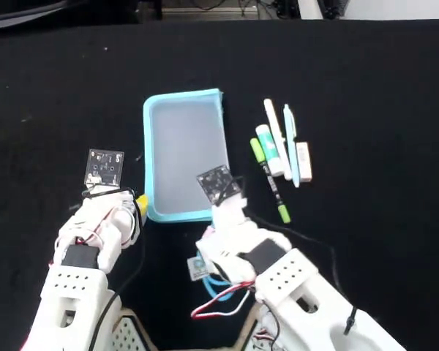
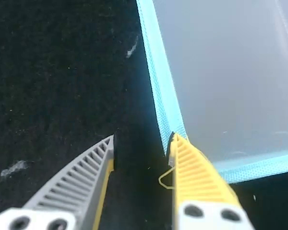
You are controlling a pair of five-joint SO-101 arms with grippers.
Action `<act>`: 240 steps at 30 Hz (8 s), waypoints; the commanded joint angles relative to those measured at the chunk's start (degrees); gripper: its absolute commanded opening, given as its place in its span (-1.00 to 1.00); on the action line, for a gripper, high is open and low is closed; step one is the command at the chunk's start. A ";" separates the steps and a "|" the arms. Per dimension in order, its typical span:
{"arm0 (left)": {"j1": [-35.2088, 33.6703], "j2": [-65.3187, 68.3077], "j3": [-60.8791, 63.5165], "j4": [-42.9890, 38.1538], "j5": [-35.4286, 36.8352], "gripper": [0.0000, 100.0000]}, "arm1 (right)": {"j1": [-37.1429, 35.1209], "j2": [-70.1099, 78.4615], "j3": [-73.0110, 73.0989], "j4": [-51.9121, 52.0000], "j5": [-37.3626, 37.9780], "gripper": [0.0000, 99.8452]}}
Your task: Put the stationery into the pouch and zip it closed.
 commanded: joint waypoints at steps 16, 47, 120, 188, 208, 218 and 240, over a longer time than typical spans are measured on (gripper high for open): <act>-0.48 -0.88 -1.19 -1.14 -0.62 -0.62 | -5.63 -0.75 2.77 -11.34 -1.23 -0.62; -0.57 -0.88 -1.10 -1.14 -0.62 -0.62 | 26.20 16.48 -13.76 5.63 48.79 -0.85; -5.23 -0.88 -11.47 0.53 -0.09 -0.62 | 6.24 -11.65 -28.53 8.88 45.89 -0.98; -13.05 -0.88 -28.53 33.67 -8.62 -0.62 | -15.38 -11.65 -3.30 -13.27 34.55 -0.98; -7.43 -0.88 -43.56 59.08 -22.51 -0.62 | -15.03 -11.65 -0.40 -17.14 34.46 -0.98; -9.19 -0.88 -34.33 48.00 -19.34 -0.62 | -0.53 -11.65 -1.98 -17.41 27.69 -0.98; 11.03 -0.97 -18.51 31.03 -0.35 -0.61 | -0.53 -11.56 -1.89 -17.41 27.69 -0.98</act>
